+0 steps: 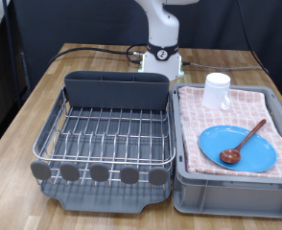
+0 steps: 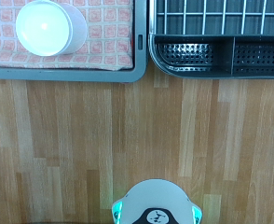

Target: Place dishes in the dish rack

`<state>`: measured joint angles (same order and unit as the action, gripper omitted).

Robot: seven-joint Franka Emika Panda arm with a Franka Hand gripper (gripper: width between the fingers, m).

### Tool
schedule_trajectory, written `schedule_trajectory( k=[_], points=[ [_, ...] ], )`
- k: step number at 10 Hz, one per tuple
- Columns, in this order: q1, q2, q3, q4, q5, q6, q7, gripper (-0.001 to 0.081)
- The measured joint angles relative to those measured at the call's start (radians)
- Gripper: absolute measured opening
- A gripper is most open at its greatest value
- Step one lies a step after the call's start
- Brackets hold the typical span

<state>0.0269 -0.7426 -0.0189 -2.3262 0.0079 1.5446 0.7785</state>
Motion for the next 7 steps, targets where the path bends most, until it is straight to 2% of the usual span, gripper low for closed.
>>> schedule_trajectory(
  k=[2,5,6,7],
  points=[
    [0.0,0.013,0.025,-0.001,0.026,0.033,0.117,0.0802],
    [-0.001,0.083,0.116,-0.008,0.081,0.206,0.414,0.0802],
    [0.003,0.114,0.139,-0.006,0.095,0.239,0.438,0.0802],
    [0.005,0.153,0.139,0.017,0.103,0.246,0.441,0.0802]
  ],
)
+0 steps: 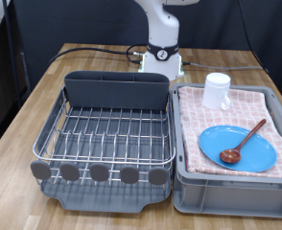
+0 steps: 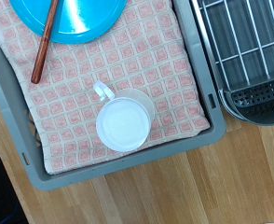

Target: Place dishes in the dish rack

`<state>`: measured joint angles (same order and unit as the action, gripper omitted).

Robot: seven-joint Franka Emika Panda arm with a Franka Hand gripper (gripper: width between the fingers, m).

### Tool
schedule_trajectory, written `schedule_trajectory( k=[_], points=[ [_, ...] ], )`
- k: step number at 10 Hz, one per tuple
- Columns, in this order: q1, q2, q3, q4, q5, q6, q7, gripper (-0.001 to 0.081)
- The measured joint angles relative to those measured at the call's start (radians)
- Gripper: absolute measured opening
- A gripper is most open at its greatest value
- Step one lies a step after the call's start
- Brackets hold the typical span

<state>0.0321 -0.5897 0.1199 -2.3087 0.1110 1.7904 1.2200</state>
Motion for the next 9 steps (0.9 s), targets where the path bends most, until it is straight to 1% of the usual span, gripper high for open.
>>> schedule_trajectory(
  k=[2,3,4,6,9],
  points=[
    [0.0,0.0,0.002,-0.002,-0.002,0.007,0.001,0.0802],
    [0.0,0.006,0.011,-0.004,-0.002,0.036,0.01,0.0802],
    [0.0,0.019,0.028,-0.004,-0.002,0.069,0.04,0.0802],
    [-0.001,0.06,0.076,0.013,-0.002,0.104,0.163,0.0802],
    [-0.003,0.146,0.146,0.08,-0.021,0.134,0.341,0.0802]
  ],
)
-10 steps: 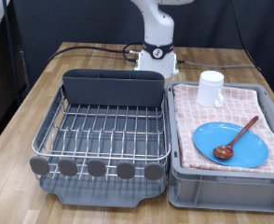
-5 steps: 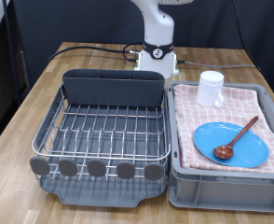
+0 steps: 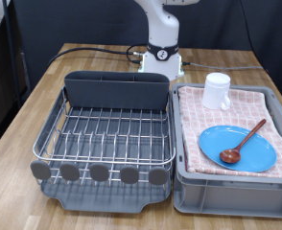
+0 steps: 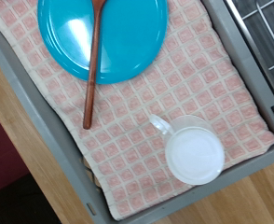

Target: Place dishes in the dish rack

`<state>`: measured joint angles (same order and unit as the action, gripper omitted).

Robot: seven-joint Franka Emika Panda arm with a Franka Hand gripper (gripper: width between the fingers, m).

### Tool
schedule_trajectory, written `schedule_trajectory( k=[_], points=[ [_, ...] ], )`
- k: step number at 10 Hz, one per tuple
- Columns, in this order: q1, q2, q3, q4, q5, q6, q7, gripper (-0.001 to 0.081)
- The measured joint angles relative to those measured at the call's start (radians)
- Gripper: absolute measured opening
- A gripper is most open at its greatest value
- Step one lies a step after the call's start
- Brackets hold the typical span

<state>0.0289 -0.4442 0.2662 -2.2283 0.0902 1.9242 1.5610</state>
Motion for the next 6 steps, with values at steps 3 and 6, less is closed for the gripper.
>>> schedule_trajectory(
  k=[3,6],
  points=[
    [-0.001,0.092,0.047,0.066,-0.038,0.028,0.124,0.0802],
    [-0.001,0.152,0.068,0.056,-0.107,0.149,0.131,0.0802]
  ],
)
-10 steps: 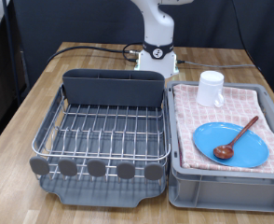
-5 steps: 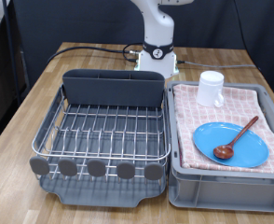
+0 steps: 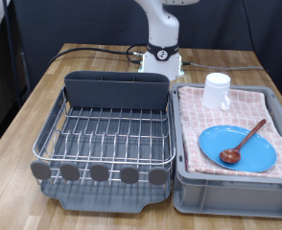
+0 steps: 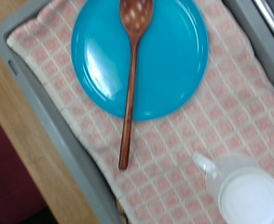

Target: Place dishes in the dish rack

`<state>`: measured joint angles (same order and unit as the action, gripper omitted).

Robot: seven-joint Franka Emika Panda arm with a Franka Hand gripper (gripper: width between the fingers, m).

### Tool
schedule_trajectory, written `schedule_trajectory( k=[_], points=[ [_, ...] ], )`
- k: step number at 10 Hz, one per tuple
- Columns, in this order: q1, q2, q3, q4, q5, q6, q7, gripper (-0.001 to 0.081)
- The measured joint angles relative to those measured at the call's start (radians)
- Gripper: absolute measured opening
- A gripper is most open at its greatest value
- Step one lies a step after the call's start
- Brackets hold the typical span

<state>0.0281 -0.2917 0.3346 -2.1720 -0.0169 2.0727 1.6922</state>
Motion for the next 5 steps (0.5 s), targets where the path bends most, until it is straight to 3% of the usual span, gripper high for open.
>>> schedule_trajectory(
  k=[2,5],
  points=[
    [0.0,0.039,0.019,-0.043,-0.071,0.075,0.042,0.0802],
    [0.0,0.126,0.023,-0.092,-0.09,0.171,0.063,0.0802]
  ],
)
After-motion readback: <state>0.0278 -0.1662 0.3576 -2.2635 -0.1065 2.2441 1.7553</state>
